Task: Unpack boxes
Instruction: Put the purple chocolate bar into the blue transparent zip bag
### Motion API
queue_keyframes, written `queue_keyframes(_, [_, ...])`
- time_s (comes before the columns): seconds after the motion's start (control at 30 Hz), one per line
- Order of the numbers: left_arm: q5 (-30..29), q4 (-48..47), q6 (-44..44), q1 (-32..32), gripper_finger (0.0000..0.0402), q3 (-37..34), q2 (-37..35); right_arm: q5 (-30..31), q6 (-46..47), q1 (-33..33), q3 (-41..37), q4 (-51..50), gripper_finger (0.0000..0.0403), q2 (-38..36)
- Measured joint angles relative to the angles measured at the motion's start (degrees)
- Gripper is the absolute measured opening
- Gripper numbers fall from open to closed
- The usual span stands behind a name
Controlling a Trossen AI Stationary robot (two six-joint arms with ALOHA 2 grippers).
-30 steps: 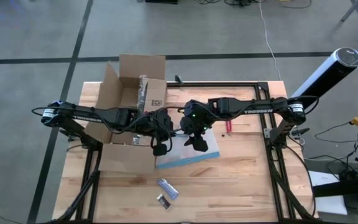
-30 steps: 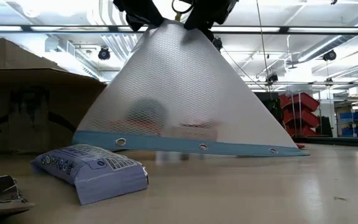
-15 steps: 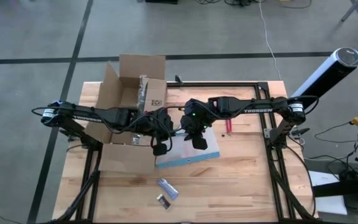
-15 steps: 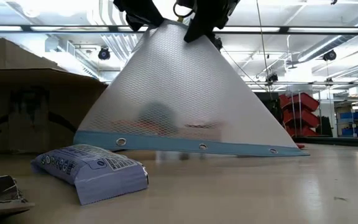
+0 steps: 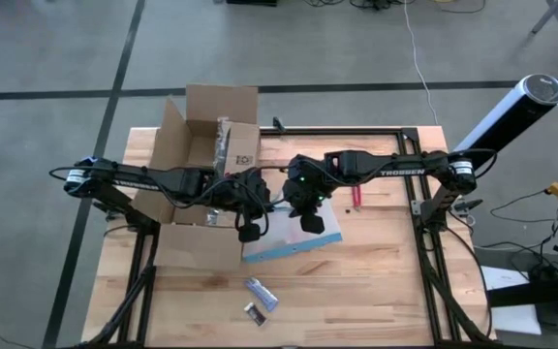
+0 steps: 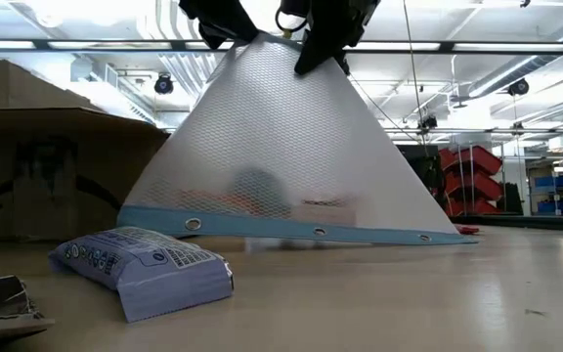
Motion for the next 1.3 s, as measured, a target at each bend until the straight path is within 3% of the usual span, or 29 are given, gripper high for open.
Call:
queue_keyframes(0.5, [0.0,-0.4,0.0,0.0,0.0012,0.0,-1.1,7.1,2.4,0.0,1.2,-5.7,0.0,-2.2])
queue_keyframes(0.8, [0.9,-0.8,0.1,0.0,0.0072,0.1,-5.0,11.7,2.1,0.4,1.2,-10.3,0.0,-2.9])
queue_keyframes(1.07, [12.4,-2.2,-1.2,-0.7,0.0132,0.1,-5.2,12.9,1.5,0.5,1.2,-10.9,0.0,-2.9])
queue_keyframes(1.3, [13.7,-4.0,1.6,-4.0,0.0171,-0.6,-1.5,13.0,1.5,0.5,1.2,-10.7,0.0,-2.9])
